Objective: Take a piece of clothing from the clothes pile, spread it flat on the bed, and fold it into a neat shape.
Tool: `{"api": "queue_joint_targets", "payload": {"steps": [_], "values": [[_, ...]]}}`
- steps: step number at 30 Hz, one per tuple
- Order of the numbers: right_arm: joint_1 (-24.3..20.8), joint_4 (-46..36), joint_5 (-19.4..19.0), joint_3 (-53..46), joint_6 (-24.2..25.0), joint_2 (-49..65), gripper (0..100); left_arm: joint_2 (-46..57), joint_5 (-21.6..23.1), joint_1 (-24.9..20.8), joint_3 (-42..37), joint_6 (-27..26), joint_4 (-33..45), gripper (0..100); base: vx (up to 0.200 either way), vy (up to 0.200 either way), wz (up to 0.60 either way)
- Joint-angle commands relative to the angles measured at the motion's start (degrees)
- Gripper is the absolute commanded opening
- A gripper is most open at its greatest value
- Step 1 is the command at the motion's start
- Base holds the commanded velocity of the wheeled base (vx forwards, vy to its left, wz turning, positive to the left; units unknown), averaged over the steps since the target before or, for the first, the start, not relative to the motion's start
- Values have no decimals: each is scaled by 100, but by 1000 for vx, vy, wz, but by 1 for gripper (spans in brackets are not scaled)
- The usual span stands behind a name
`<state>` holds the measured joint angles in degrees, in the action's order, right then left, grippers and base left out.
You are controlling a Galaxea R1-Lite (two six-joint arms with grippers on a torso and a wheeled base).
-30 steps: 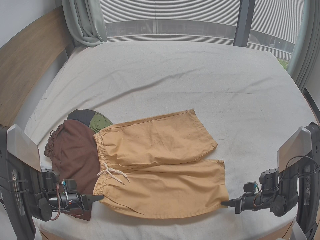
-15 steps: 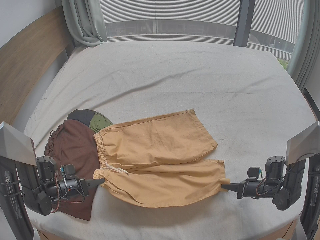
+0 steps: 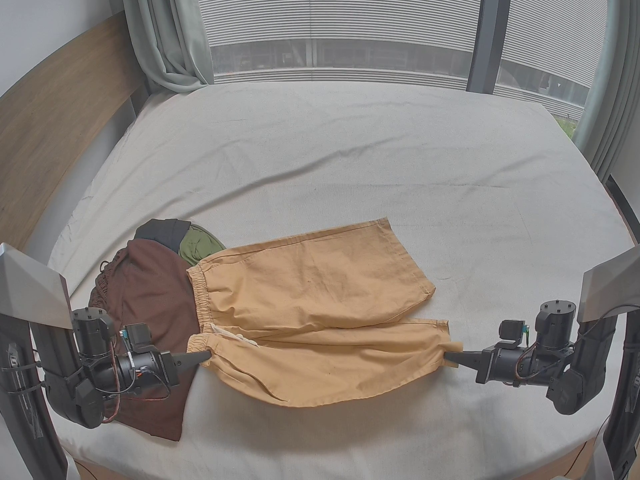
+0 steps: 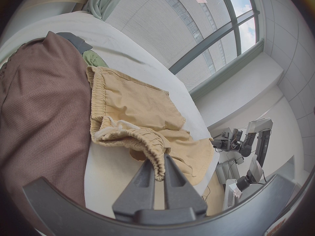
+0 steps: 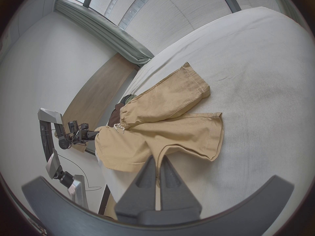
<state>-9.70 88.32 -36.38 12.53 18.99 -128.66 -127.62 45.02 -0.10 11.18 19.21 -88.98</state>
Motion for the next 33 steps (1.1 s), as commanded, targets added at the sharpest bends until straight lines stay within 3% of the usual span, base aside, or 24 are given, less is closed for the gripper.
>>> {"api": "queue_joint_targets", "payload": {"steps": [1, 19, 33], "values": [[4, 10, -1, 12, -1, 25, 0, -8, -11, 1, 86, 4, -5, 0, 0, 0, 0], [-49, 10, 87, 206, 201, 175, 0, 335, -20, -17, 253, 751, -5, 0, 0, 0, 0], [-23, 1, 87, 346, 439, 482, 0, 405, -37, -25, 376, 900, -5, 0, 0, 0, 0]]}}
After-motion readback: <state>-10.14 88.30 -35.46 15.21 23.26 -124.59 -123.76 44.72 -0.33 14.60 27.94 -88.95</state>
